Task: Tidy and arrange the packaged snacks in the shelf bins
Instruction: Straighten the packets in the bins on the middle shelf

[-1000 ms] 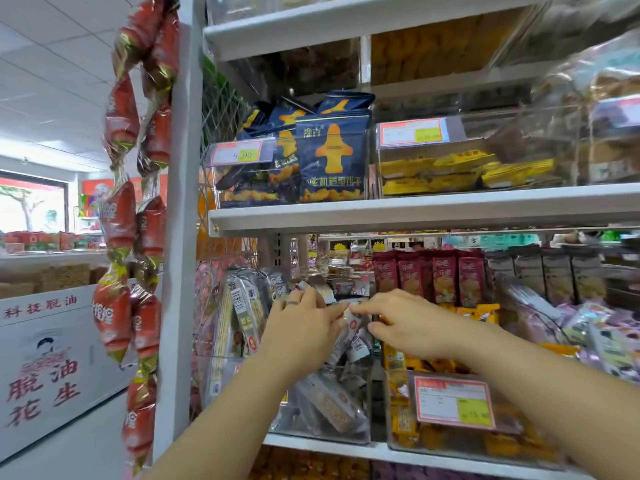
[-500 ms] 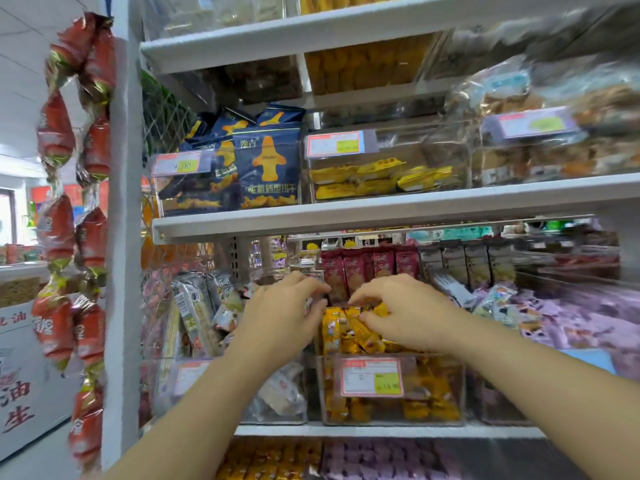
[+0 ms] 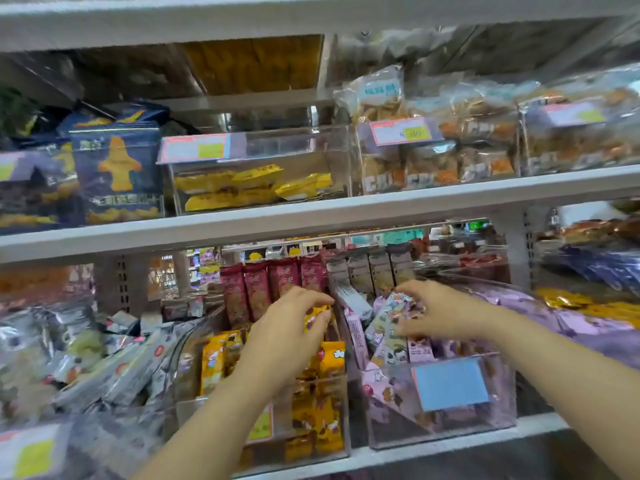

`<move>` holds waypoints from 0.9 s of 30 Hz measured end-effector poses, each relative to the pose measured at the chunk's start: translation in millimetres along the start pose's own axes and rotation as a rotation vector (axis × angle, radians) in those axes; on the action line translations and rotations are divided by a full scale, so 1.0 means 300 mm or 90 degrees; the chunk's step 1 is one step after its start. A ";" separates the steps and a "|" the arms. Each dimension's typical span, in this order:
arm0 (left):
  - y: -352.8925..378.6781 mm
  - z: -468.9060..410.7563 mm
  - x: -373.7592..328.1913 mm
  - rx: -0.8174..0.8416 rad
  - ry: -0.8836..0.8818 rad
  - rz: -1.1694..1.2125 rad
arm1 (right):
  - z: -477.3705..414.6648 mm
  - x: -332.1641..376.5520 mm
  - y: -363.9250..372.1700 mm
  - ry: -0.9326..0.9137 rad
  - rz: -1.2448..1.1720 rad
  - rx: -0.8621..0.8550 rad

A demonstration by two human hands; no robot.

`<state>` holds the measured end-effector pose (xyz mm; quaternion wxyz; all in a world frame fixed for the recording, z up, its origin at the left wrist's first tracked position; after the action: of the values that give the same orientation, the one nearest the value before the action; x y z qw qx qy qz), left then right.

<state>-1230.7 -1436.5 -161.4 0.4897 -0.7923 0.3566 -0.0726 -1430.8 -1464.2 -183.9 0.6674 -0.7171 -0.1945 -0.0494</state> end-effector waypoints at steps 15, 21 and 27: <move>0.118 -0.093 0.015 0.170 -0.002 0.121 | -0.138 -0.030 0.021 -0.029 -0.119 0.137; 0.129 -0.091 0.015 0.192 0.014 0.136 | -0.077 0.063 -0.007 -0.129 -0.100 0.063; 0.113 -0.097 0.007 0.191 0.014 0.139 | -0.036 0.081 -0.026 -0.137 -0.097 0.037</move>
<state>-1259.3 -1467.7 -175.1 0.6034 -0.6662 0.4310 -0.0796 -1409.1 -1469.3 -167.5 0.6572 -0.6820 -0.3204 -0.0171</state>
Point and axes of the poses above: each hand's wrist, its own z-axis away from the middle knuckle, its own y-axis out of the palm, x = y × z, the point moved 10 cm from there along -z, towards the middle knuckle, and after that the axes turned 14 degrees about x, right-handed, at the moved point
